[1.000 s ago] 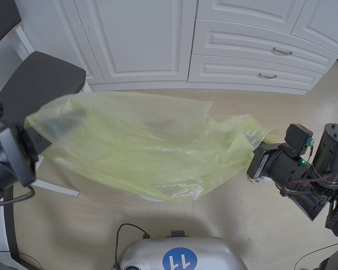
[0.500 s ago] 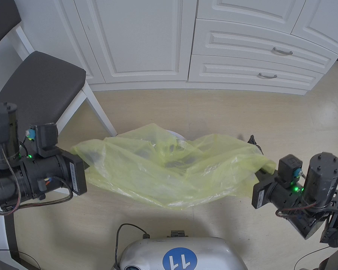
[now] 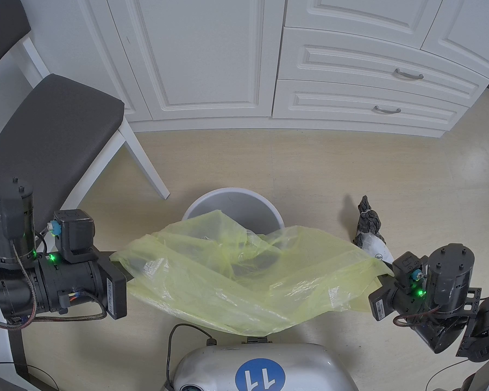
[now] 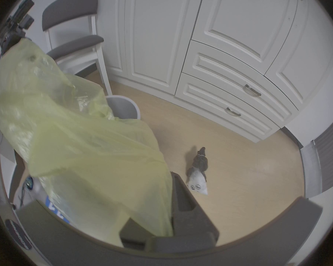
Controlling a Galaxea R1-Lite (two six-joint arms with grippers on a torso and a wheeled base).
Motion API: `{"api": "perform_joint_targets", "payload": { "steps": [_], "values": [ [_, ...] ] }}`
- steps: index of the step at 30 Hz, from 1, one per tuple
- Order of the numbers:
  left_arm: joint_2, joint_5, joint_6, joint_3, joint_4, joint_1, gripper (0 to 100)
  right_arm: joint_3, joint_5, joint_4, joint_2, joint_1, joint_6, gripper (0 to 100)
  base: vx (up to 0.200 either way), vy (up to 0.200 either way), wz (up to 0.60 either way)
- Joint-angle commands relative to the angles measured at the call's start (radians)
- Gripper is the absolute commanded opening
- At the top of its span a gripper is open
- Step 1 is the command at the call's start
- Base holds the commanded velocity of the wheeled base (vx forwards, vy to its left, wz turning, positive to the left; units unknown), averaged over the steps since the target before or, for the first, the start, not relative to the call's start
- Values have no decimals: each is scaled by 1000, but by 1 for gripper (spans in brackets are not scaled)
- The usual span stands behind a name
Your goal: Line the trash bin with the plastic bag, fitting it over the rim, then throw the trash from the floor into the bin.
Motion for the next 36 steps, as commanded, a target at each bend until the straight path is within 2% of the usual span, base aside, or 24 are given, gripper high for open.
{"api": "perform_joint_targets", "payload": {
  "steps": [1,20,27,36],
  "values": [
    [-17,-6,2,9,-1,7,0,22,1,-2,-14,-30,-13,0,0,0,0],
    [12,-15,2,1,-19,57,0,90,10,9,-60,-56,-116,0,0,0,0],
    [32,-13,1,12,-87,82,0,91,11,8,-63,-70,-122,0,0,0,0],
    [20,-10,8,18,-90,79,0,93,13,11,-83,-70,-142,0,0,0,0]
  ]
}}
